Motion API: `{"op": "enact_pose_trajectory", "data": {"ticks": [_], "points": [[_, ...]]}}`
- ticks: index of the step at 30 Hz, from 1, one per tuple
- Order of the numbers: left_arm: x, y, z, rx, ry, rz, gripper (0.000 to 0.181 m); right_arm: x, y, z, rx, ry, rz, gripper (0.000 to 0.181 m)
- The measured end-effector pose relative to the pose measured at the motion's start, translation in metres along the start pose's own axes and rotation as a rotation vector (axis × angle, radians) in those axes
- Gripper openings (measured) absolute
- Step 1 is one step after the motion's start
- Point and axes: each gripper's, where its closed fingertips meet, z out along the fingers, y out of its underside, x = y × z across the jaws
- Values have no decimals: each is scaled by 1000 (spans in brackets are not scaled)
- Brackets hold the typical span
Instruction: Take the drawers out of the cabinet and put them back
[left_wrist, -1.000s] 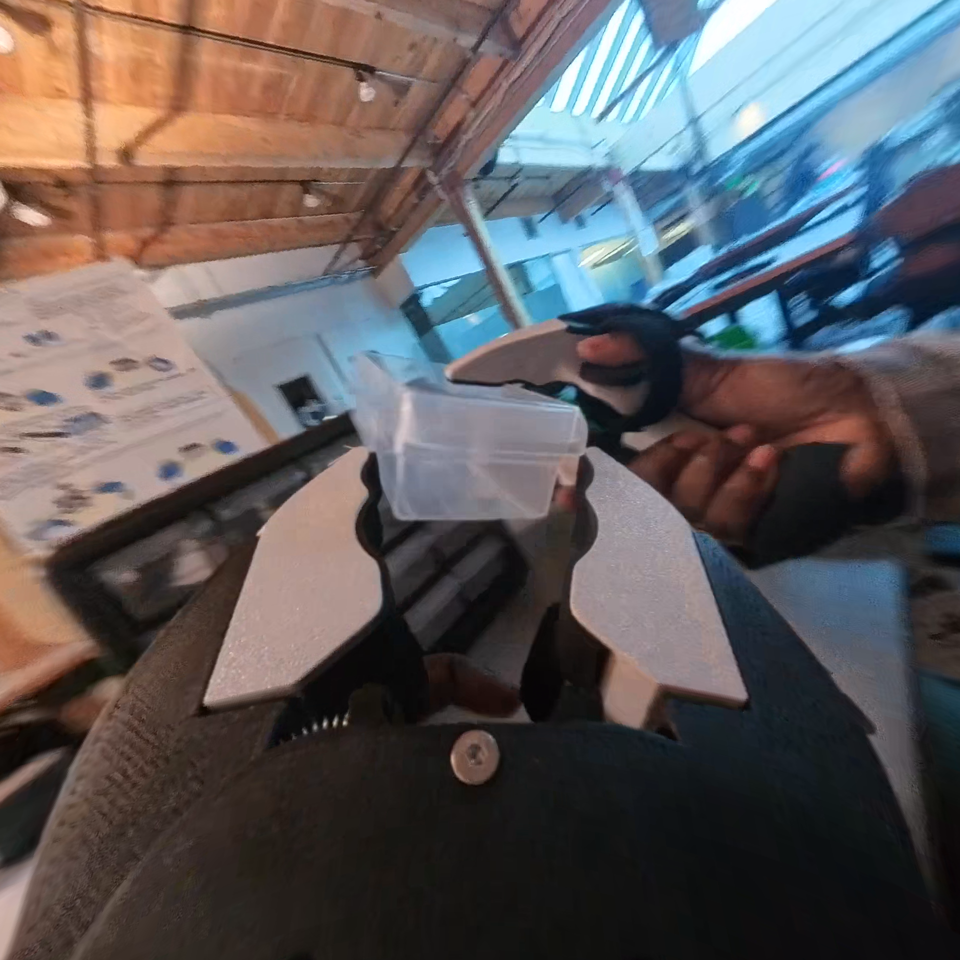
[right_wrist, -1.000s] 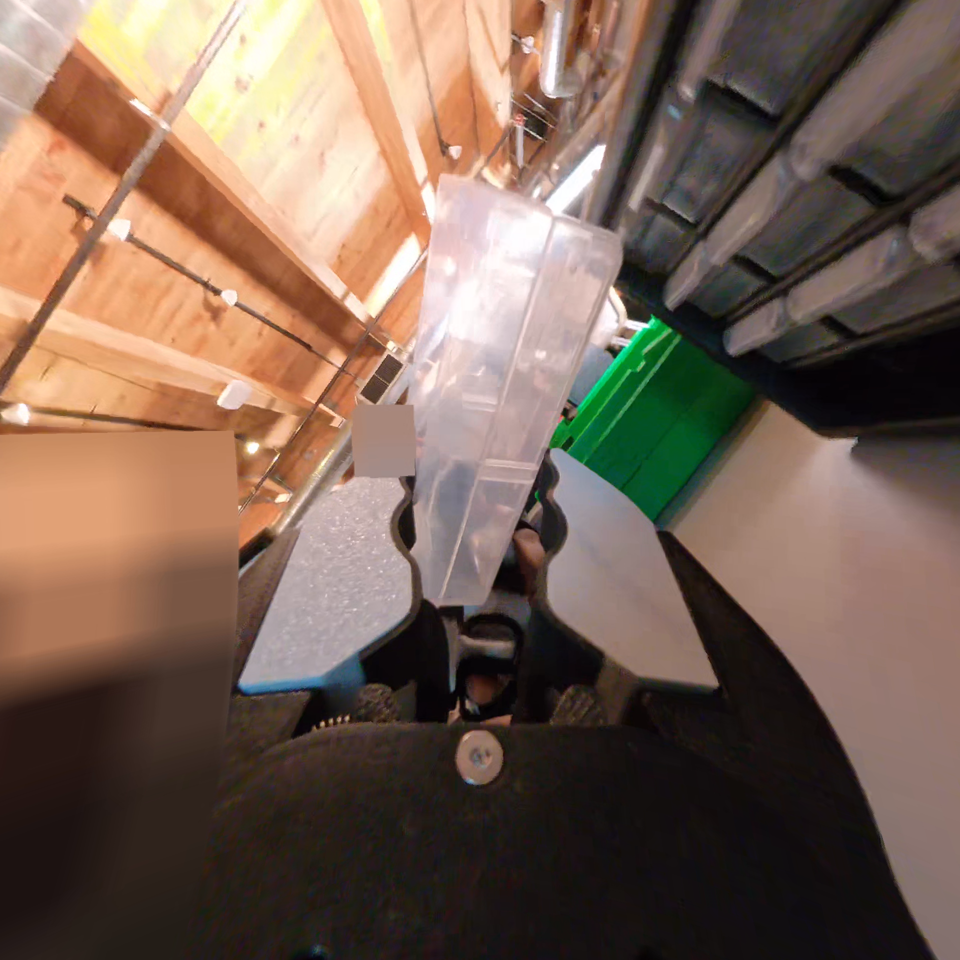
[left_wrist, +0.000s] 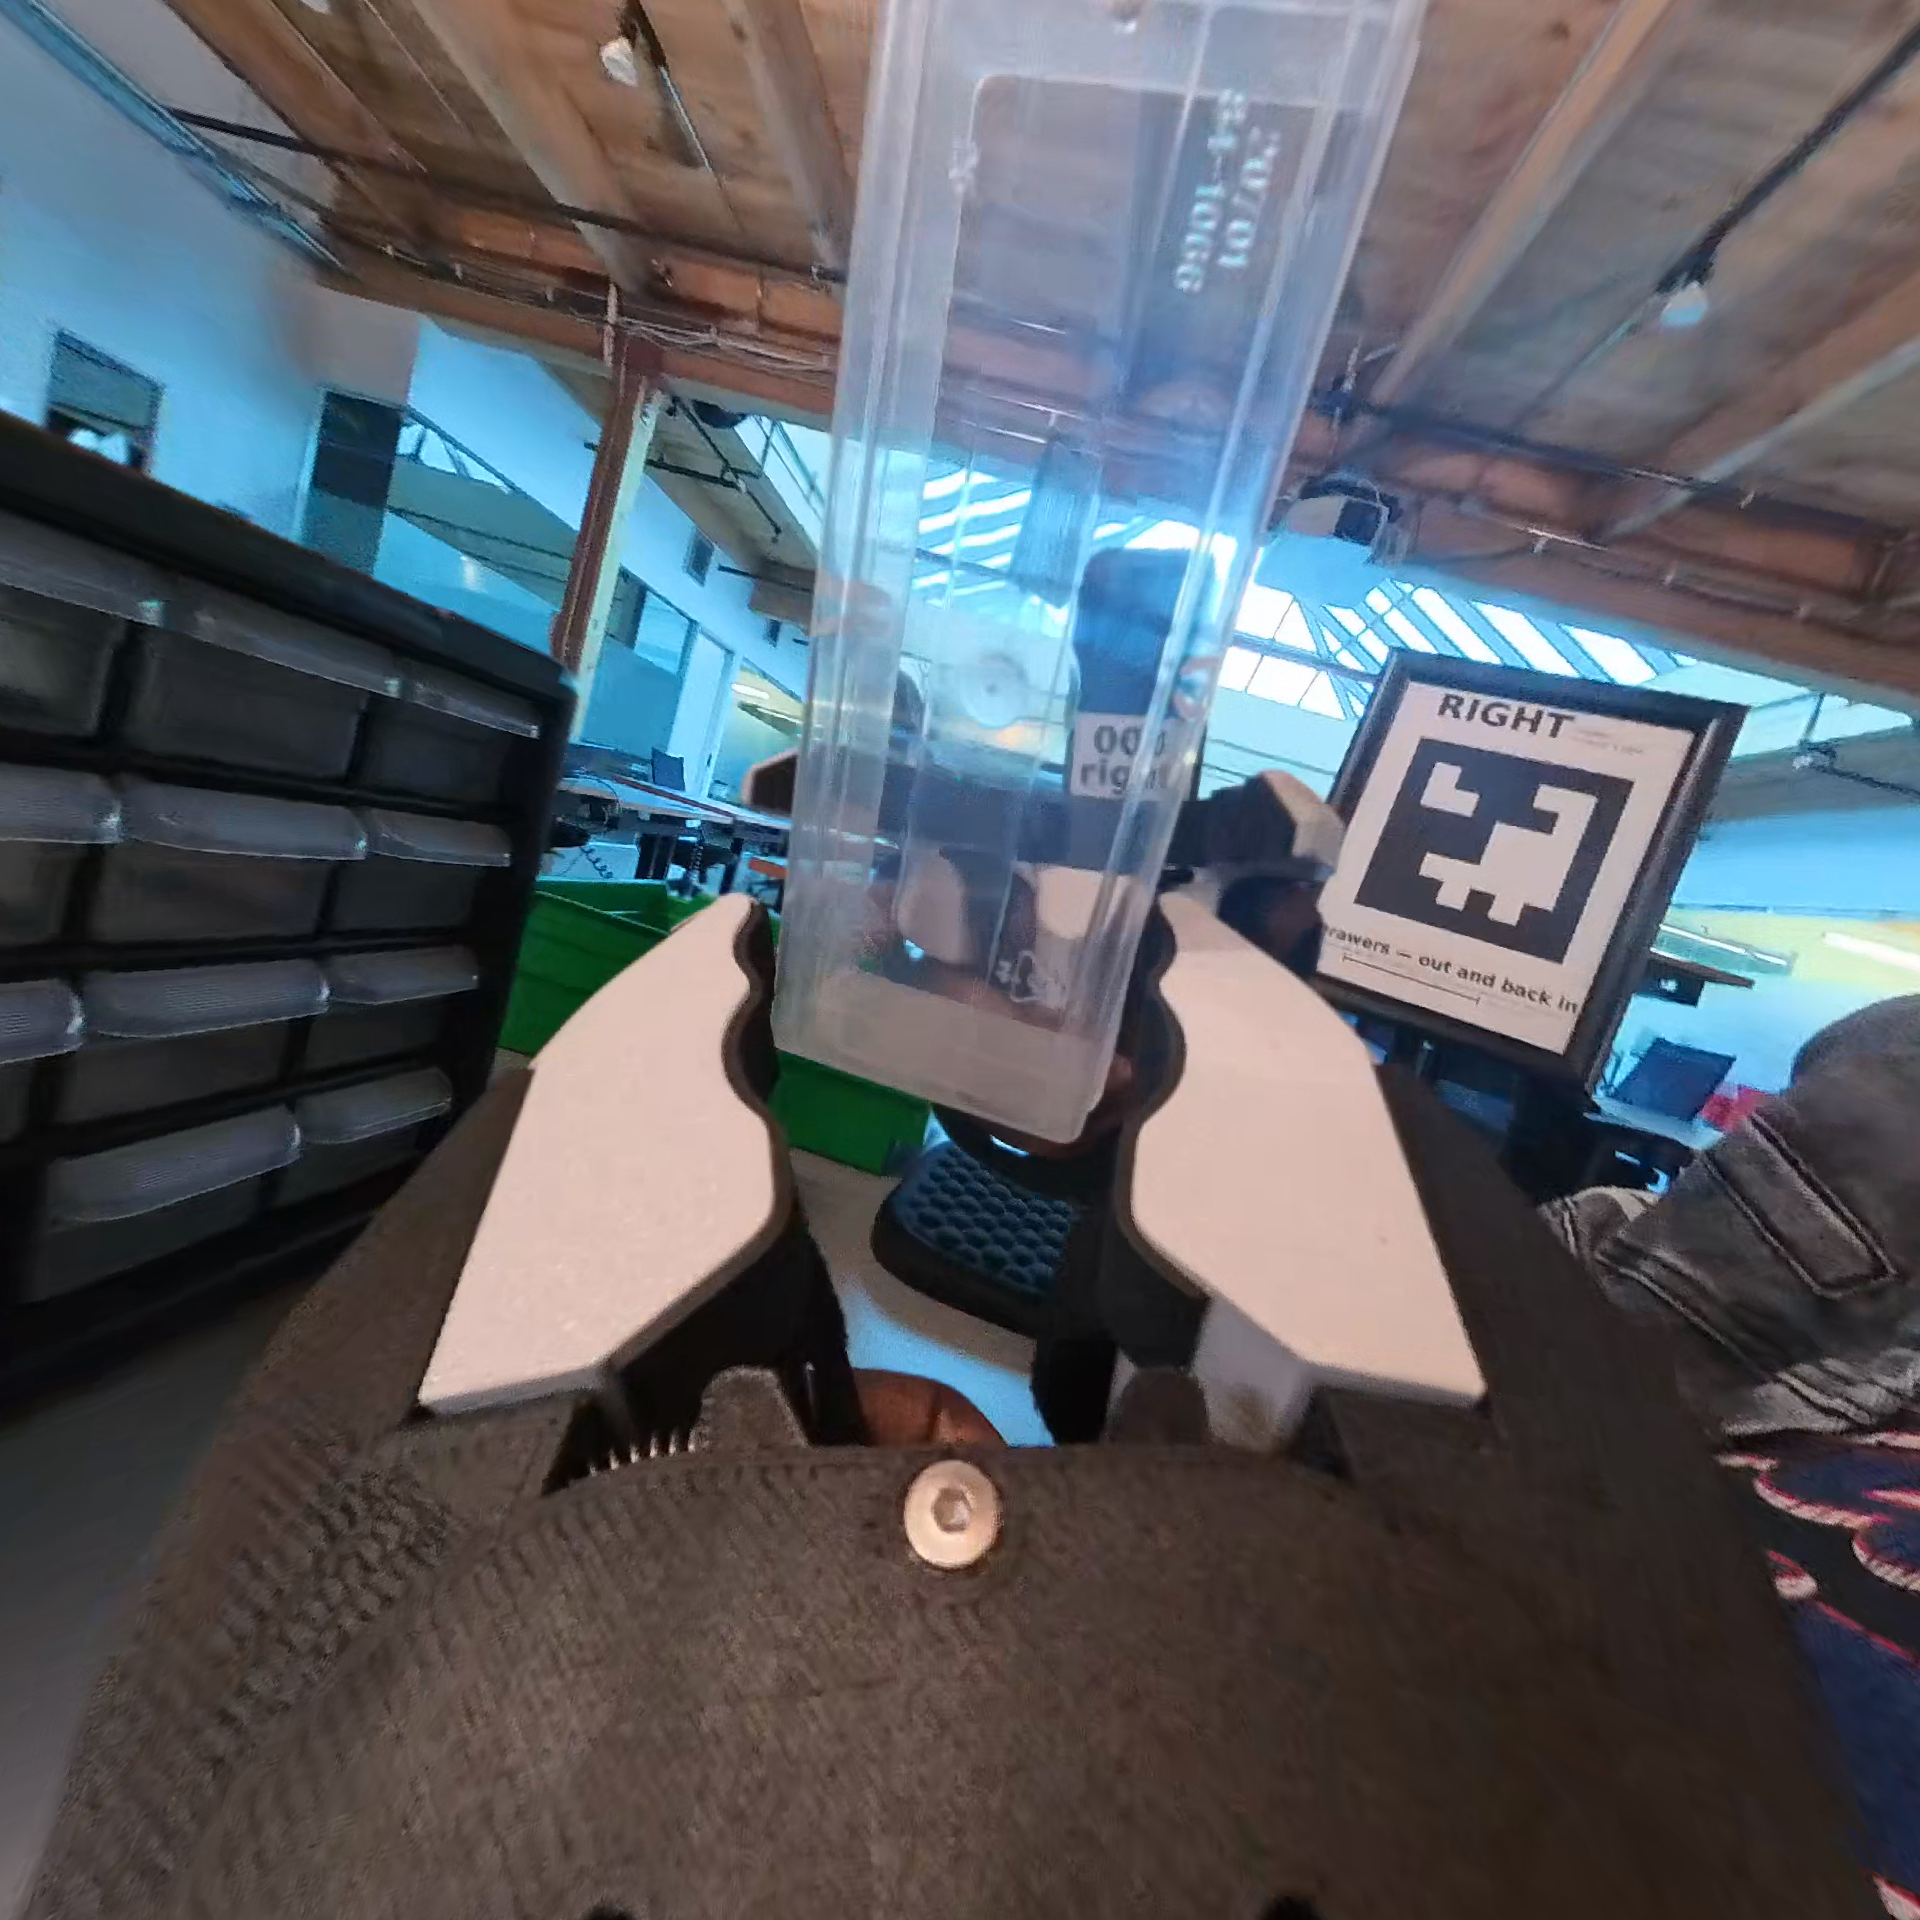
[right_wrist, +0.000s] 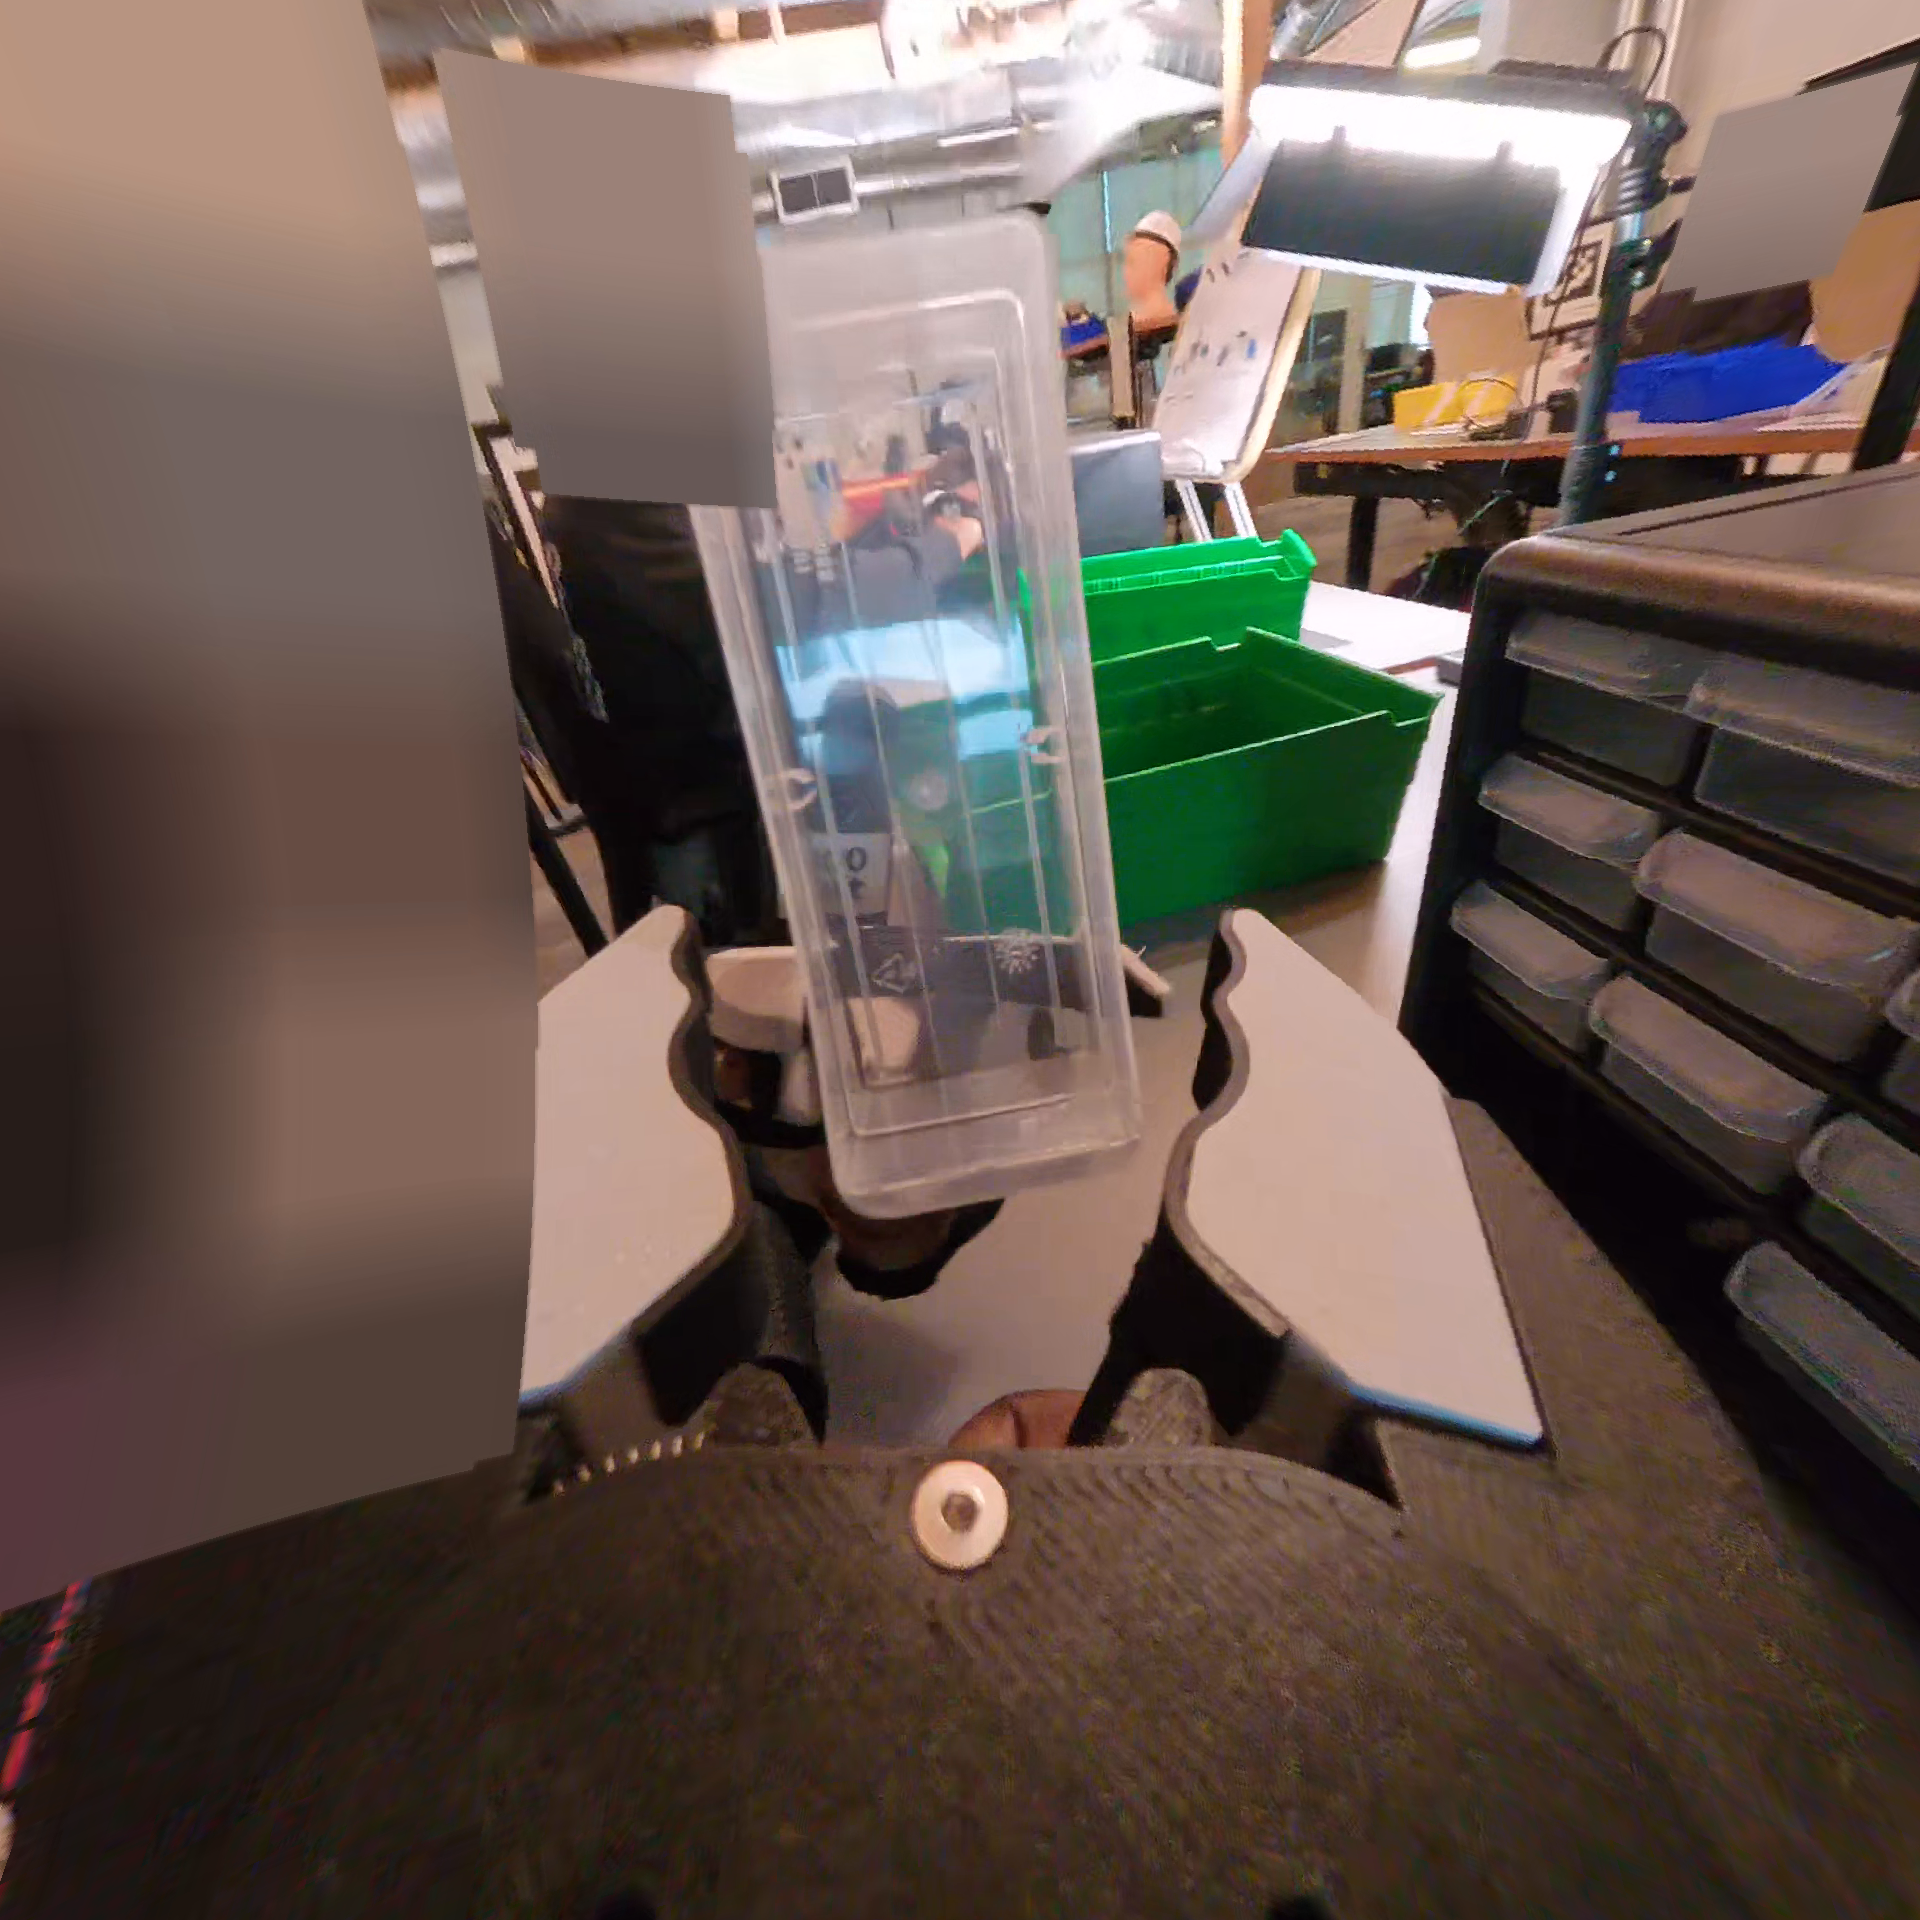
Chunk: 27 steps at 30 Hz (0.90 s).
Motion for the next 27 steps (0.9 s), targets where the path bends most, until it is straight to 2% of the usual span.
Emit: {"op": "enact_pose_trajectory", "data": {"ticks": [1, 8, 15, 17, 20, 22, 25, 27], "points": [[3, 2, 1, -6, 16, 1, 67, -2, -1, 1, -1, -3, -15, 86], [4, 21, 5, -108, 29, 3, 67, -7, -3, -3, -56, -47, -69, 63], [8, 28, 7, -171, 39, 59, 67, -14, 0, -15, -106, -57, -165, 55], [-1, 21, 3, -156, -16, 137, 79, -10, -10, -31, -117, -13, -223, 53], [-26, -4, -11, -51, -182, 312, 79, 14, -33, -79, -184, 155, -333, 53], [-37, -16, -19, -15, -250, 349, 76, 47, -51, -130, -283, 364, -434, 53], [-49, -26, -27, 44, -303, 280, 72, 111, -68, -231, -553, 764, -567, 53], [-54, -29, -30, 78, -315, 232, 71, 145, -59, -294, -796, 917, -580, 54]]}}
